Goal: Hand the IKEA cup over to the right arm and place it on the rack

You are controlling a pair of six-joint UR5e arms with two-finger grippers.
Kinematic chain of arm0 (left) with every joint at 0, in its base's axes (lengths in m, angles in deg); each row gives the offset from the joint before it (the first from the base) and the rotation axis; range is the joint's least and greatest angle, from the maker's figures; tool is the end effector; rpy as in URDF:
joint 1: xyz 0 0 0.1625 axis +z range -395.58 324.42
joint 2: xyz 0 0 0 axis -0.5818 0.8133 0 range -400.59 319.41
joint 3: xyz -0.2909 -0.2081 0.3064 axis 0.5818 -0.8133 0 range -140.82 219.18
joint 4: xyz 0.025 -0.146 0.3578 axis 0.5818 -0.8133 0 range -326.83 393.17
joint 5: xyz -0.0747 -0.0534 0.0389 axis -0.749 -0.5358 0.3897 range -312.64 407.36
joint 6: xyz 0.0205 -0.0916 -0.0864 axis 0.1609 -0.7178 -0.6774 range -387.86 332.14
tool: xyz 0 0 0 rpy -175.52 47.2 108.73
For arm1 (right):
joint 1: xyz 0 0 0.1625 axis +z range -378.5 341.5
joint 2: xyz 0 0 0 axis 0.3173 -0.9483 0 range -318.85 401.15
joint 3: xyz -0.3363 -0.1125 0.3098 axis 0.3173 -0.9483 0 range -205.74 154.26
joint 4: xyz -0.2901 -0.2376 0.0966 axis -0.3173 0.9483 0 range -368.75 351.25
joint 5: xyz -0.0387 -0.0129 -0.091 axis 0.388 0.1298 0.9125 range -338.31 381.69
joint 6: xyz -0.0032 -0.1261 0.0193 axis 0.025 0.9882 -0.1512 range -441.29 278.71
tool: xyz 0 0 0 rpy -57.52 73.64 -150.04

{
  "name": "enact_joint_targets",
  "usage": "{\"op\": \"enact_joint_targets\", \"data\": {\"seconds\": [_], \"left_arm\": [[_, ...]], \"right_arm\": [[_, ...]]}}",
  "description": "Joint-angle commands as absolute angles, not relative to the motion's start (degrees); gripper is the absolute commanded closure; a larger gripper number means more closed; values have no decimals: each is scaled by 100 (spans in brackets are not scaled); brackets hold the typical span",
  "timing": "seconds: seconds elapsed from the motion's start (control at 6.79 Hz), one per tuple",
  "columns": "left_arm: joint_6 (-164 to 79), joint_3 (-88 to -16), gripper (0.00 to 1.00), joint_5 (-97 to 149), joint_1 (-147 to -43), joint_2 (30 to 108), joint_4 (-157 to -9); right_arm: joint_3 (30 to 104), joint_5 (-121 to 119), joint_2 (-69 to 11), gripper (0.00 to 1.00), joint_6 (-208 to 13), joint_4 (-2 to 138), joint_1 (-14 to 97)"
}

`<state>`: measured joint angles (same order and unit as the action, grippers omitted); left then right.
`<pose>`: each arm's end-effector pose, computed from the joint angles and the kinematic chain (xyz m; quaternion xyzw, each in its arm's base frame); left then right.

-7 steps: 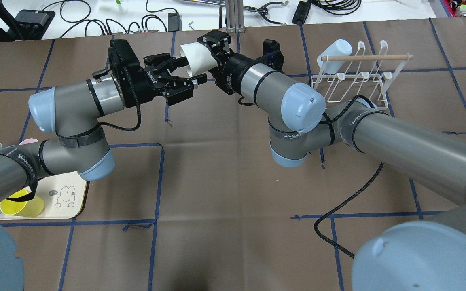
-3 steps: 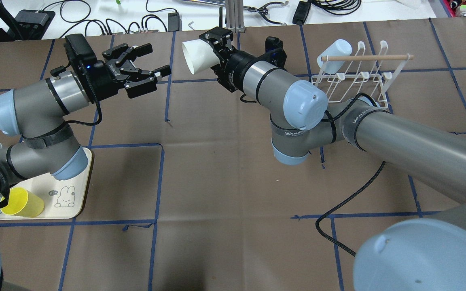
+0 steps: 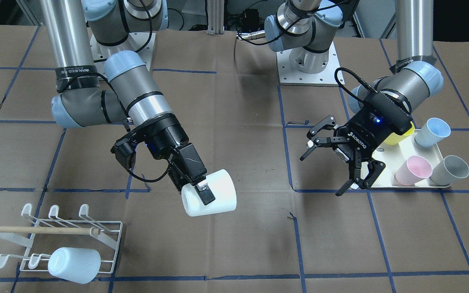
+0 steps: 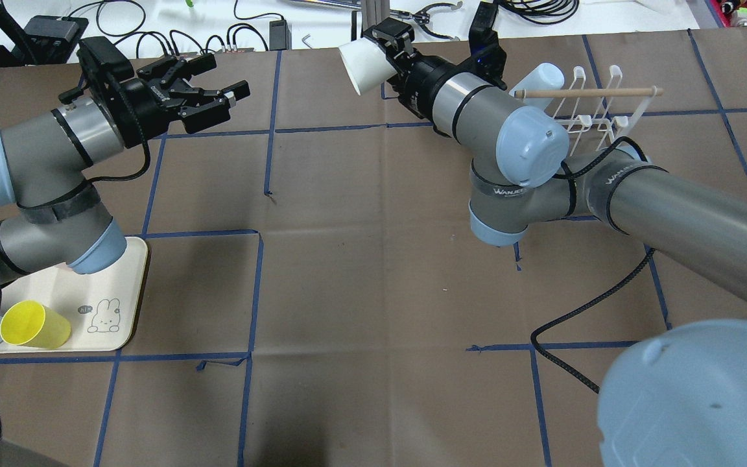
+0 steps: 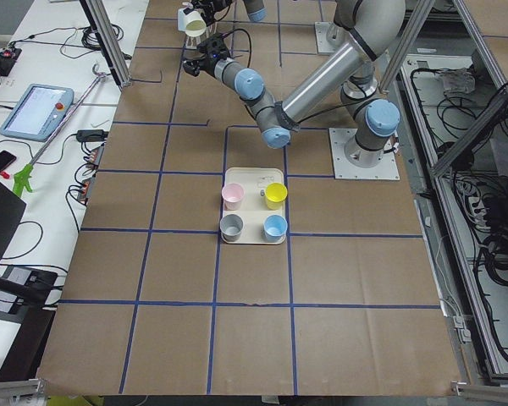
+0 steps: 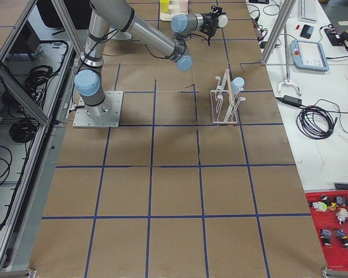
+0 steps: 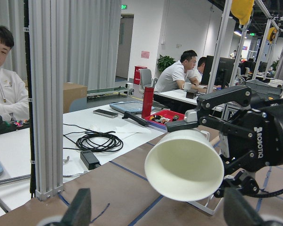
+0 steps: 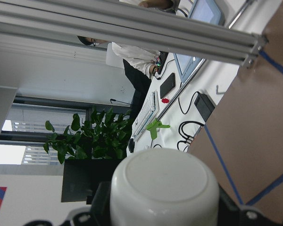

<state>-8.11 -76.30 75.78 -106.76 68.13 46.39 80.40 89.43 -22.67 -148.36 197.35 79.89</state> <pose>-0.0661 -0.5669 0.4094 -0.2582 -0.7455 0.5466 0.2807 0.2698 -0.5848 0.4030 0.2836 0.7409 -0.3714 0.4825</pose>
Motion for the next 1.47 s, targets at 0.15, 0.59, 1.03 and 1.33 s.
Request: {"op": "enact_joint_targets", "data": {"seconds": [0.15,0.59,1.03,1.33], "left_arm": [[-1028,-6685,1,10675,-11359,6463,2047],[-2105,-6059,0,13082,-12309,6147,-1129],[-2118,-4964,0,13507,-12338,5531,-5143],[-2118,-4450,0,13743,-12338,5443,-6156]], "right_arm": [[8131,9340,-2547,76,-11970,19691,7275],[8131,9587,-2583,78,-9127,19691,6354],[8034,9526,-2443,82,-8070,19691,5500],[8043,9508,-2032,83,-7306,19709,5183]]}}
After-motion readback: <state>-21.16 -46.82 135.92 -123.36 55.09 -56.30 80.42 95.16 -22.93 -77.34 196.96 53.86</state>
